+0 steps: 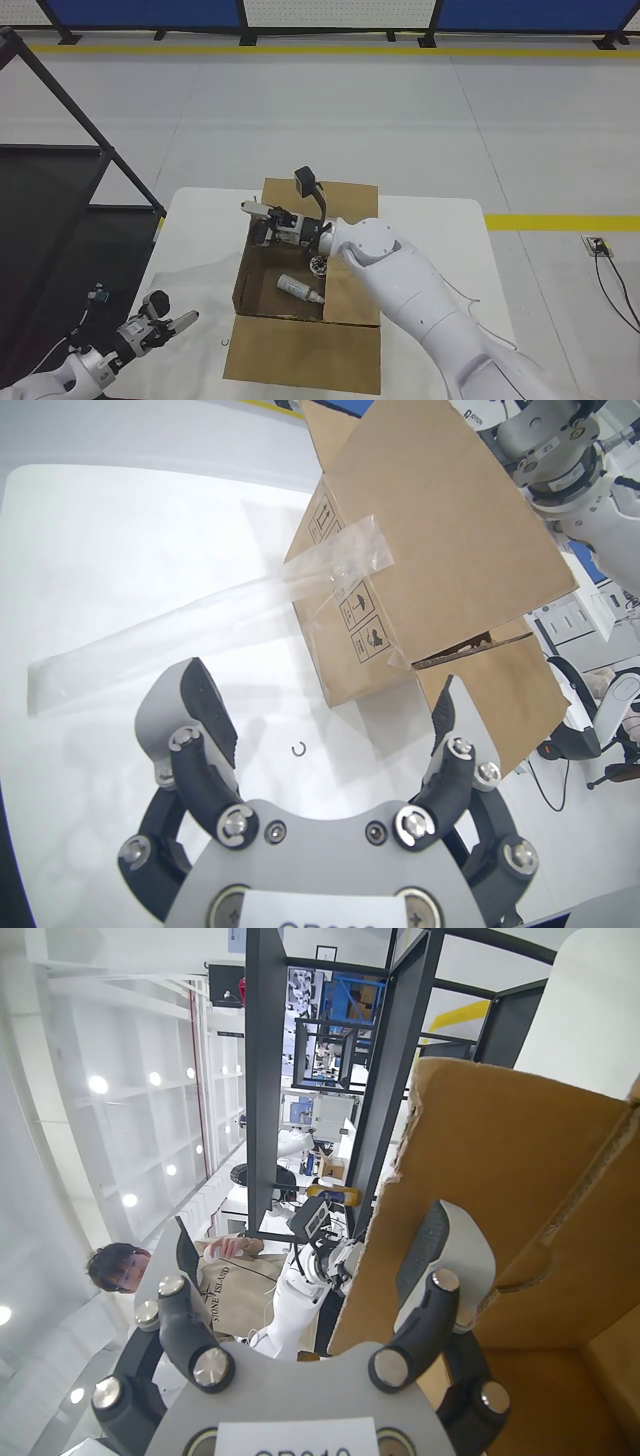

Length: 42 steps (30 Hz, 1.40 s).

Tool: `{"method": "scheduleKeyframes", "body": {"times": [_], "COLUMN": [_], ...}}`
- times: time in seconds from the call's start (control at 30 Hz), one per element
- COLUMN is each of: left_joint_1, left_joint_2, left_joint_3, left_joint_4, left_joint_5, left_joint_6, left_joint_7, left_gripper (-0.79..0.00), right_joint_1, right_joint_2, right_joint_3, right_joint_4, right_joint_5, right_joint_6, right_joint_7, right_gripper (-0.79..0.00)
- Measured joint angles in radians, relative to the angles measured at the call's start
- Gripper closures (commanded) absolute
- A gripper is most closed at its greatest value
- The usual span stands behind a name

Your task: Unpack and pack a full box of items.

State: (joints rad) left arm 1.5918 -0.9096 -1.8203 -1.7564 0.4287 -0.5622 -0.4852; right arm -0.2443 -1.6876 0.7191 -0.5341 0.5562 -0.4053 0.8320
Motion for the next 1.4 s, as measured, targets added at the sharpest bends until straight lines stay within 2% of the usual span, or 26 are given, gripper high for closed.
{"method": "scheduleKeyframes", "body": {"times": [0.17, 0.3, 0.43, 0.63, 0.73, 0.83, 0.97, 1.1, 1.2, 1.4], "left_joint_1": [0.022, -0.014, -0.103, -0.250, -0.323, -0.366, -0.352, -0.297, -0.235, -0.093], "left_joint_2": [-0.001, -0.004, -0.008, -0.032, -0.045, -0.055, -0.056, -0.048, -0.043, -0.035], "left_joint_3": [-0.012, 0.039, 0.125, 0.287, 0.363, 0.408, 0.398, 0.349, 0.295, 0.149], "left_joint_4": [-0.017, 0.026, 0.120, 0.240, 0.297, 0.328, 0.331, 0.308, 0.265, 0.113], "left_joint_5": [0.009, 0.071, 0.107, 0.316, 0.362, 0.384, 0.381, 0.386, 0.386, 0.305], "left_joint_6": [0.050, 0.125, 0.169, 0.359, 0.403, 0.420, 0.409, 0.382, 0.384, 0.368], "left_joint_7": [-0.016, -0.026, -0.053, 0.065, 0.083, 0.104, 0.123, 0.140, 0.182, 0.245], "left_gripper": [-0.785, -0.785, -0.785, -0.785, -0.785, -0.785, -0.785, -0.785, -0.785, -0.785], "right_joint_1": [0.021, 0.033, 0.038, 0.039, 0.038, 0.035, 0.029, 0.024, 0.022, 0.029], "right_joint_2": [-0.032, -0.046, -0.052, -0.057, -0.058, -0.060, -0.064, -0.071, -0.080, -0.106], "right_joint_3": [-0.011, -0.003, 0.010, 0.027, 0.035, 0.041, 0.046, 0.044, 0.040, 0.017], "right_joint_4": [0.044, 0.082, 0.116, 0.140, 0.144, 0.146, 0.145, 0.143, 0.139, 0.142], "right_joint_5": [-0.001, 0.007, 0.011, 0.006, 0.003, -0.004, -0.017, -0.043, -0.065, -0.121], "right_joint_6": [-0.034, -0.058, -0.081, -0.099, -0.101, -0.102, -0.103, -0.110, -0.109, -0.087], "right_joint_7": [-0.014, 0.000, 0.013, 0.029, 0.037, 0.041, 0.036, -0.008, -0.047, -0.102], "right_gripper": [-0.785, -0.785, -0.785, -0.785, -0.785, -0.785, -0.785, -0.785, -0.785, -0.785]}}
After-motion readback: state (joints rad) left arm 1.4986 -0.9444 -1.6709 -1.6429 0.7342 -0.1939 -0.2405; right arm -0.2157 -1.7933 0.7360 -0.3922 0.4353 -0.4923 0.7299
